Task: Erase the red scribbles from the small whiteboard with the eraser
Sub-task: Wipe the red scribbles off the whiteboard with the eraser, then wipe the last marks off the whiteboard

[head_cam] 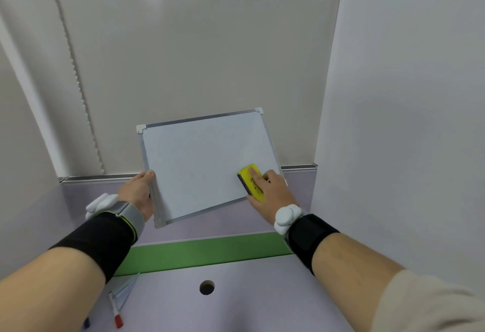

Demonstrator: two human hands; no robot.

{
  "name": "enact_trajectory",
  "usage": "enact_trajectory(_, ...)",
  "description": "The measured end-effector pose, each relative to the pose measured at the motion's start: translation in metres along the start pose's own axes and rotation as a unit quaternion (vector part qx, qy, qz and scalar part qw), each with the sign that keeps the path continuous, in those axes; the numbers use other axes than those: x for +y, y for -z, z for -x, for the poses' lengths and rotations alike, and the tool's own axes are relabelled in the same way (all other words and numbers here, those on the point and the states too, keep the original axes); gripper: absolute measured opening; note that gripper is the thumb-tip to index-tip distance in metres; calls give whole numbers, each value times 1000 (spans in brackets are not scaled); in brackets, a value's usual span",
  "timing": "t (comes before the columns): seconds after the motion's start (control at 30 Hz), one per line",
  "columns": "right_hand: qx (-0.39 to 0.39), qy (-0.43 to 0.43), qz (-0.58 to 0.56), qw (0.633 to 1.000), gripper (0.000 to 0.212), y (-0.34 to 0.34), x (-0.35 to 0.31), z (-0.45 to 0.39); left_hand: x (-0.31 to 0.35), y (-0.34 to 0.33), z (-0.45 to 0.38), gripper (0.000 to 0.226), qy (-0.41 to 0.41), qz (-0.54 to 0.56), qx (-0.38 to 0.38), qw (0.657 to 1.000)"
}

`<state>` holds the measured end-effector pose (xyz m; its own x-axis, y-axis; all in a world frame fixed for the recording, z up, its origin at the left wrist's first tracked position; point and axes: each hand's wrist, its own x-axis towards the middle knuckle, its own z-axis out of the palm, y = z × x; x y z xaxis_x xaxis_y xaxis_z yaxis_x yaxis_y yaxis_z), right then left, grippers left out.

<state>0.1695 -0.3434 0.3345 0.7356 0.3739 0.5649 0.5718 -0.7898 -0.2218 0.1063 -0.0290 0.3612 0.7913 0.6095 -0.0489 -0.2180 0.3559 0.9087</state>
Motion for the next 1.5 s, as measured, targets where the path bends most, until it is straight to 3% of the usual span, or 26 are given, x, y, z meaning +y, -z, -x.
enact_trajectory(0.2,22,-159,-4,987,72,19,35,-5,1,9,-7,43,-5,-22,2,1000)
enact_trajectory(0.37,-20,-31,-27,999,75,-20,-21,10,-14,1,4,26,16,-37,-9,999)
enact_trajectory(0.53,-31,49,-23,998,70,-45,-54,6,-37,4,5,43,35,-53,7,998)
enact_trajectory(0.73,7,-163,-26,986,72,-19,32,-16,-51,25,-5,38,53,-84,9,995)
enact_trajectory(0.93,-43,-295,-41,954,73,-52,71,15,-99,52,-11,36,99,-122,36,987)
enact_trajectory(1.13,-110,-315,-95,938,51,-109,62,72,-196,102,7,16,199,-179,27,963)
enact_trajectory(1.33,-219,-344,-94,908,66,-170,45,146,-283,160,42,21,333,-230,29,914)
enact_trajectory(1.4,-239,-349,-110,900,55,-185,38,167,-303,172,54,8,341,-243,40,907)
enact_trajectory(1.5,-269,-364,-131,882,49,-204,27,192,-327,185,66,23,335,-284,66,896)
